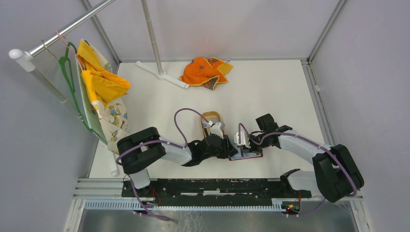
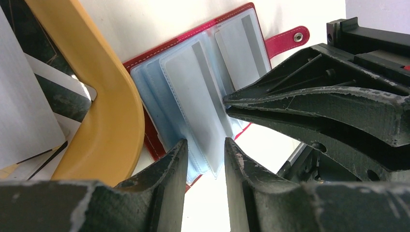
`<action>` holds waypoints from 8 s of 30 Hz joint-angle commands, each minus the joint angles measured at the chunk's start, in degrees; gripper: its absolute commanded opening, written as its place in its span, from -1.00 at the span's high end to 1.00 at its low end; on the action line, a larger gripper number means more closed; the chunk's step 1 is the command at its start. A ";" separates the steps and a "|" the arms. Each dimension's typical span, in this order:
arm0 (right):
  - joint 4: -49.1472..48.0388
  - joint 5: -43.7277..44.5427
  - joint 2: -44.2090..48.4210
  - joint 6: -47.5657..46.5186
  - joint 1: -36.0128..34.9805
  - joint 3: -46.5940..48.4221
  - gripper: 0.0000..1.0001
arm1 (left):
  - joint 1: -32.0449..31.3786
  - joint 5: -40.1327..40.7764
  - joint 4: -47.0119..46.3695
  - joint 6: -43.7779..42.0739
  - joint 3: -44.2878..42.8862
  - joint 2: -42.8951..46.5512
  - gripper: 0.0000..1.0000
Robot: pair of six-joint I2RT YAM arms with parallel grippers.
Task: Put the credit cards into the card holder
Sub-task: Turn over the card slot in the card holder, then pick up the credit card from the storage box.
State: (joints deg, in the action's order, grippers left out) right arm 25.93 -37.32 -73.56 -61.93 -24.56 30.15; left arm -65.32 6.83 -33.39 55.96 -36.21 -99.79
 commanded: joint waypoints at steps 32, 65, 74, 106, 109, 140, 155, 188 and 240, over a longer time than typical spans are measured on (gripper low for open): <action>-2.41 -0.50 11.06 10.45 12.91 0.52 0.21 | 0.19 -6.51 -4.38 -2.97 -9.38 -2.11 0.00; -6.75 -2.48 19.17 18.77 23.13 2.33 0.00 | -0.53 8.53 6.89 -19.85 -4.43 16.96 0.51; -0.59 -31.12 9.91 15.58 19.28 14.41 -0.73 | 4.95 18.68 35.79 -26.91 -12.09 21.06 -0.33; -8.58 -18.97 7.60 18.78 20.00 6.24 -0.73 | 11.09 14.77 53.78 -28.75 -30.98 -3.26 -0.36; -8.64 -18.84 7.28 18.78 20.03 6.32 -0.73 | 11.08 14.09 53.38 -28.22 -31.12 -3.87 -0.49; -8.40 -18.93 7.20 18.78 20.09 6.59 -0.73 | 8.09 13.80 49.38 -20.99 -26.91 -3.21 -0.09; -8.21 -18.93 7.46 18.78 20.19 6.66 -0.73 | 8.29 6.05 41.13 -17.01 -21.11 4.13 -0.02; -8.17 -19.02 7.80 18.75 20.48 6.59 -0.74 | 9.62 -9.99 21.49 -7.89 -12.22 4.55 0.43; -8.00 -20.42 7.11 19.30 20.24 5.97 -0.74 | 9.84 -13.77 23.76 -9.46 -16.31 -0.45 0.15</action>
State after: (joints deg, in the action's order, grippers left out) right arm 18.94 -56.88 -67.20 -42.87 -4.38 36.10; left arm -55.72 -5.87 -7.92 47.27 -51.66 -101.86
